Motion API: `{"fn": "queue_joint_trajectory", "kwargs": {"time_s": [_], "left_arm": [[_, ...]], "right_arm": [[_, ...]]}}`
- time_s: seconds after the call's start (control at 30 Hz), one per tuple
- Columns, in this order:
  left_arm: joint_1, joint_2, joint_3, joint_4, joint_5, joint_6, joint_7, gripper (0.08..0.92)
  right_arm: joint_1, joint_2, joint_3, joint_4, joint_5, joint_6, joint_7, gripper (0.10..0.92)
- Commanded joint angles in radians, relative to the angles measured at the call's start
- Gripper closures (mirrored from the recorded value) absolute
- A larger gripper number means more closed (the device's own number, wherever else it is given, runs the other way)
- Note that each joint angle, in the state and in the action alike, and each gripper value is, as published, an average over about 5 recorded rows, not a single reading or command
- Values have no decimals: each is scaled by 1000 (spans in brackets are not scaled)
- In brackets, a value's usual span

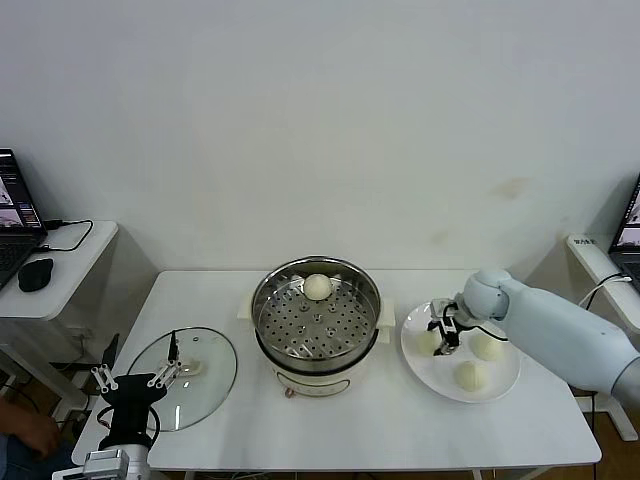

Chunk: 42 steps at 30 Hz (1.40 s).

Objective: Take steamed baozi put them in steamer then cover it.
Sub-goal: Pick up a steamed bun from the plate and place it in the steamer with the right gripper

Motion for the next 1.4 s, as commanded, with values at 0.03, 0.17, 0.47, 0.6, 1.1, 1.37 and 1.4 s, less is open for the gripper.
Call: {"fn": "queue_joint_trajectory", "kwargs": {"time_s": [0.03,0.17,0.47,0.6,1.1,1.37,1.4], "left_arm": [[-2,2,2,-2,0,1,0,177],[-4,8,3,-7,-1,1,1,177],[-4,17,5,-26,-8,1,1,177],[-5,19,5,-33,-12,0,0,177],[-13,11,-29,-35,-29,0,-3,177],[-12,12,-43,-46,-31,1,-2,177],[-11,12,-44,-48,-32,1,-2,177]], "right_arm": [[274,-93,-143,150,165,-83,-10,431],[502,-115,-283,235,278,-132,-9,431],[874,-31,-479,416,559,-228,27,422],[896,45,-493,457,655,-271,67,416],[551,423,-400,199,636,-331,154,415],[449,541,-379,69,572,-319,134,414],[442,551,-379,61,566,-319,133,414]]}}
